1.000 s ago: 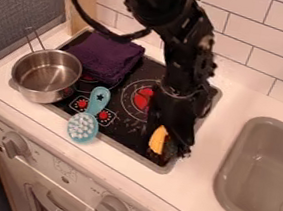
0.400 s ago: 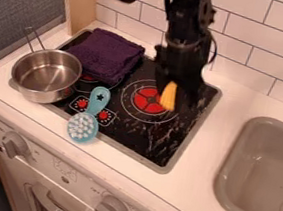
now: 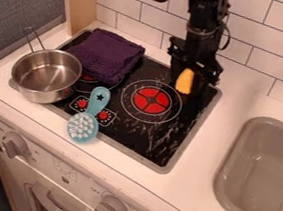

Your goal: Move the yellow object to the upper right side of the burner

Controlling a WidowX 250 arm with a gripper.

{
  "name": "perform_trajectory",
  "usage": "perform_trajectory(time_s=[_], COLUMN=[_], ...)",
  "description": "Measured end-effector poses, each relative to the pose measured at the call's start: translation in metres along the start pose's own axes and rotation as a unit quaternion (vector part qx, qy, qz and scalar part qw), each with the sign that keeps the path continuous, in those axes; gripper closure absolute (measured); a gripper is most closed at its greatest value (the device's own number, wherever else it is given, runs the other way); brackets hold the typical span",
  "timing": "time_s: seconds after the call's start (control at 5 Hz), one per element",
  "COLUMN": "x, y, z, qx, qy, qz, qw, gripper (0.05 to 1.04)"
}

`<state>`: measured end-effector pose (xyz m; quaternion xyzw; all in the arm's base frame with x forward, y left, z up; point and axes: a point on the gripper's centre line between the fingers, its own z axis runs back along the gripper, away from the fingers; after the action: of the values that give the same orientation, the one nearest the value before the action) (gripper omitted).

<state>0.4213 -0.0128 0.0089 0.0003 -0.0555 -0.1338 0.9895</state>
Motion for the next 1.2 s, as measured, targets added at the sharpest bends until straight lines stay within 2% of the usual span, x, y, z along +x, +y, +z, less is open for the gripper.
perform_trajectory(time_s=[0.2, 0.4, 0.6, 0.8, 1.0, 1.2], x=[0.005, -0.001, -0.007, -0.01, -0.007, 0.001], y=[0.012, 0.014, 0.015, 0.017, 0.018, 0.021], z=[-0.004, -0.005, -0.004, -0.003, 0.003, 0.021], qx=[0.013, 0.024, 0.034, 0.026, -0.003, -0.029], qy=[0.002, 0.004, -0.004, -0.006, 0.002, 0.003], qz=[0.018, 0.021, 0.022, 0.029, 0.035, 0.038], qw=[0.9997, 0.9995, 0.9992, 0.9992, 0.9994, 0.9988], gripper=[0.425, 0.425, 0.349, 0.104, 0.083, 0.084])
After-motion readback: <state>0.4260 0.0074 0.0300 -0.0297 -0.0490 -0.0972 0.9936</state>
